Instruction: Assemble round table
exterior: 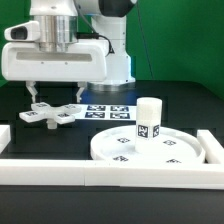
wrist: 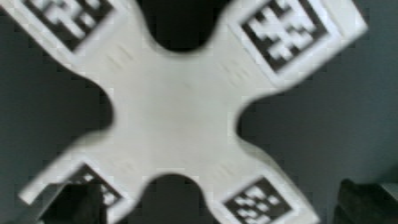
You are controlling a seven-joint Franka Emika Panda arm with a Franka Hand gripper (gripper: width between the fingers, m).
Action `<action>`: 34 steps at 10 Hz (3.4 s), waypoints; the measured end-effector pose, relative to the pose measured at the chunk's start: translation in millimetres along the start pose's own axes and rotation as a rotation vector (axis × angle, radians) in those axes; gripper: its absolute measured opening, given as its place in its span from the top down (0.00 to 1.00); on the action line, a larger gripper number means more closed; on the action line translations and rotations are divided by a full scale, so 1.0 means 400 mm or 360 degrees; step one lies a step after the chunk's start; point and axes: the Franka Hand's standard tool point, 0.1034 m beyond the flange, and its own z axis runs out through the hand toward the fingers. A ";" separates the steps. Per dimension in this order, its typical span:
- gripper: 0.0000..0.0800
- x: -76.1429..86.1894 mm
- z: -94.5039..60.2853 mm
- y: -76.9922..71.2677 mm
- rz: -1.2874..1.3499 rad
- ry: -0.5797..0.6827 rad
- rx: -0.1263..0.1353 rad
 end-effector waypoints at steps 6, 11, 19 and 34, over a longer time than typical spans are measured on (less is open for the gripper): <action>0.19 -0.017 0.013 0.006 0.0017 -0.0015 -0.0005; 0.19 -0.019 0.022 0.007 0.0017 -0.0027 -0.0005; 0.19 -0.031 0.034 0.003 0.0095 -0.0054 -0.0001; 0.19 -0.048 0.061 0.005 0.0152 -0.0089 0.0003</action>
Offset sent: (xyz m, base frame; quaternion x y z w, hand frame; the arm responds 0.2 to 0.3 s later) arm 0.0000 0.0000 0.0000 0.0000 0.0000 0.0000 1.0000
